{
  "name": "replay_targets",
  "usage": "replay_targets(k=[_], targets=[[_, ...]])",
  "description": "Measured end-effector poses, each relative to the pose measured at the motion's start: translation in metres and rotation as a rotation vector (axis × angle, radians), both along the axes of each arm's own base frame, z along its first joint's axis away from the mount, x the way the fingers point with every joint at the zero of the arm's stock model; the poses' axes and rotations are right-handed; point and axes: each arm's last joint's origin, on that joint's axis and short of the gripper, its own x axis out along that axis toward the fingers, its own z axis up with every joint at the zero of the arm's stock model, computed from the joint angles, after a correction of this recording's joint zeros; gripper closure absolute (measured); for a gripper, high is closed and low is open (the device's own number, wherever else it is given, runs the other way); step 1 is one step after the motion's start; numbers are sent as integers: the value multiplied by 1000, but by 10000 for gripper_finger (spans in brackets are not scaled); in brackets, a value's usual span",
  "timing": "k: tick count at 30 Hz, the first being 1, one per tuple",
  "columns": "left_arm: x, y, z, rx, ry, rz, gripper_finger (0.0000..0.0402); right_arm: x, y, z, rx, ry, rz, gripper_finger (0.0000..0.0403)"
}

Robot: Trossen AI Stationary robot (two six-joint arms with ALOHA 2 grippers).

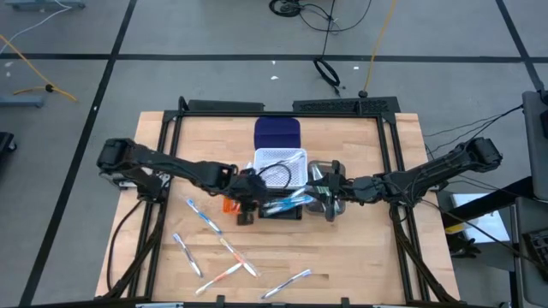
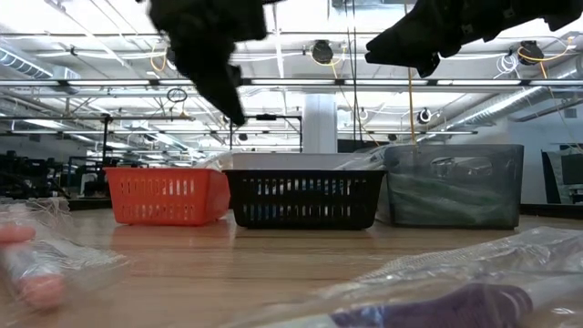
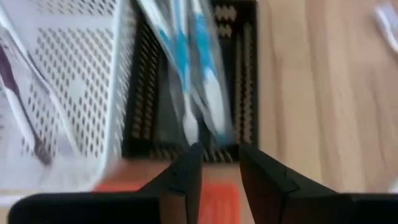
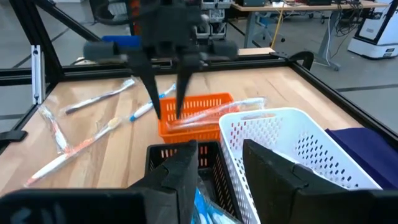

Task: Pick & Place Toothbrushes
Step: Put the blue toothbrush into the black basket

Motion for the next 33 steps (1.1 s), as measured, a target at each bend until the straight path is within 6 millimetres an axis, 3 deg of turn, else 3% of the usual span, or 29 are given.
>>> replay_targets(k=[5, 12, 20, 33], targets=[[-32, -13, 6, 50, 189, -97, 293, 0, 0, 0, 0, 0, 1, 284], [-65, -32, -4, 104, 462, -180, 293, 0, 0, 1, 7, -7, 2, 285], [-85, -48, -26, 138, 552, -248, 293, 0, 0, 1, 10, -8, 2, 288], [-107, -52, -56, 98, 663, -214, 293, 0, 0, 1, 10, -8, 2, 288]])
